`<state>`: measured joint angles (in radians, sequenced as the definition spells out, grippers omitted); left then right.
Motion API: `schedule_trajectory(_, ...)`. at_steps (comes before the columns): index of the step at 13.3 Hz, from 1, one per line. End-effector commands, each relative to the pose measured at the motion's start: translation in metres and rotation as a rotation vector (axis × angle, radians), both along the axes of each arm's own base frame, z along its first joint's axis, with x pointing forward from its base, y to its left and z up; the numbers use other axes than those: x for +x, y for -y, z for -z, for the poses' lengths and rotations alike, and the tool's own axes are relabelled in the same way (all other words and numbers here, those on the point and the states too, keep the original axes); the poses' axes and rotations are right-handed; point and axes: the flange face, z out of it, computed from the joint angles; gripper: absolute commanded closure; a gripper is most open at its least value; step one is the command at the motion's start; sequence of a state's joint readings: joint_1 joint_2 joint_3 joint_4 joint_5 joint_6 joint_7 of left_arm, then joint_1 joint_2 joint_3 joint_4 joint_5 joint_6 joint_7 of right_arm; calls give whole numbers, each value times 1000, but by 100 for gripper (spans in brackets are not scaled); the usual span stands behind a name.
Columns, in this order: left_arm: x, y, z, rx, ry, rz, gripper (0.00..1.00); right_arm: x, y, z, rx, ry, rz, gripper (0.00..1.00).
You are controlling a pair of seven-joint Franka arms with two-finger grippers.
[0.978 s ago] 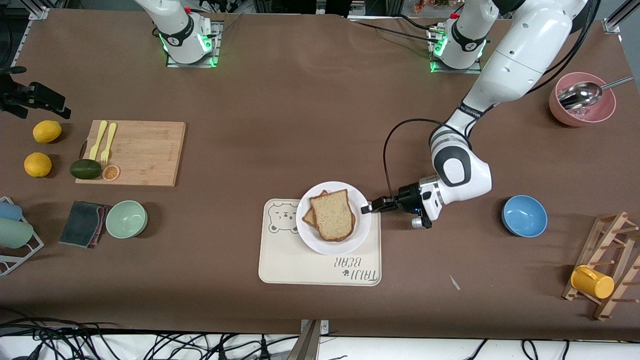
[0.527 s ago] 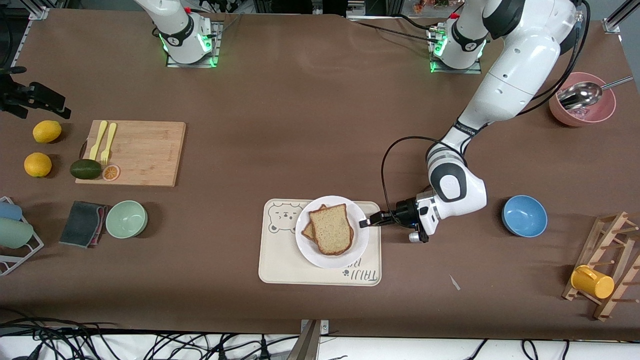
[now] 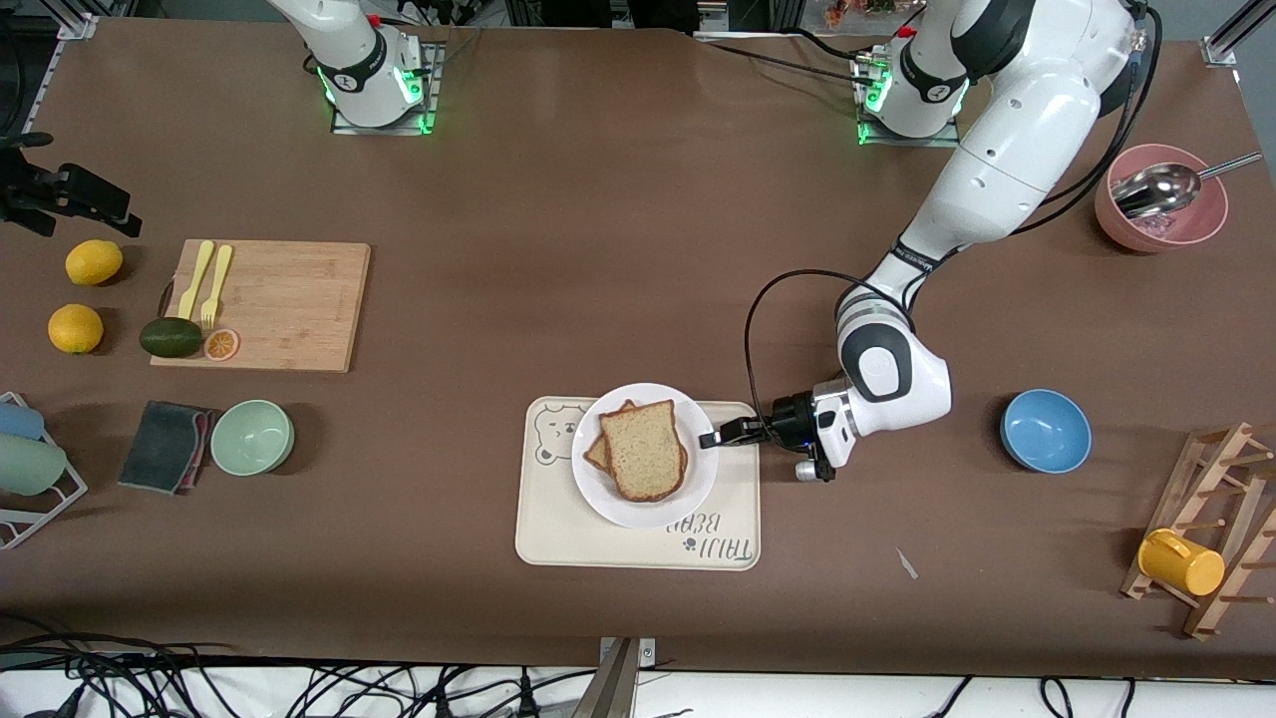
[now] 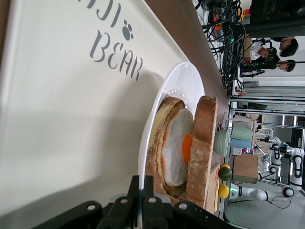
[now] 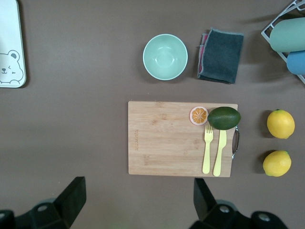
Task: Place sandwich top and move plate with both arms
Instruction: 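Open the left gripper to release the plate rim on the tray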
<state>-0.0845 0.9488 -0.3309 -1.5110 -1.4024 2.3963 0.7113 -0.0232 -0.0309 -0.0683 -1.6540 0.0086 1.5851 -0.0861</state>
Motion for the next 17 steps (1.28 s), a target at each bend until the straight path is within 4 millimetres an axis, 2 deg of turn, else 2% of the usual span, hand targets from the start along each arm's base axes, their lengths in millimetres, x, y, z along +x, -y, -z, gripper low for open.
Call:
schedule_trajectory(1,11,11,-2,-21,5,11,100,1,-1,-3,16,0,9,0)
schedule_trajectory(4,11,12,5,-22,-1,10,100,1,-1,-4,16,1,9,0)
schedule_trajectory(6,11,20,12,-23,-2,17,100,1,-1,-3,16,0,9,0)
schedule_trajectory(10,15,19,14,-25,3,12,100,1,-1,-4,16,1,9,0)
schedule_trajectory(12,15,18,14,-22,11,16,93,1,-1,-3,16,0,9,0)
schedule_trajectory(13,16,15,13,-18,19,17,84,1,-1,-3,16,0,9,0)
schedule_trajectory(14,19,12,10,-17,26,14,67,1,-1,-3,17,0,9,0)
schedule_trajectory(15,19,11,10,-17,28,14,65,1,-1,-3,16,0,9,0)
schedule_trajectory(16,20,9,7,-17,29,10,57,1,-1,-3,17,0,9,0)
schedule_trajectory(17,20,7,7,-17,29,10,22,1,-1,-3,16,0,9,0)
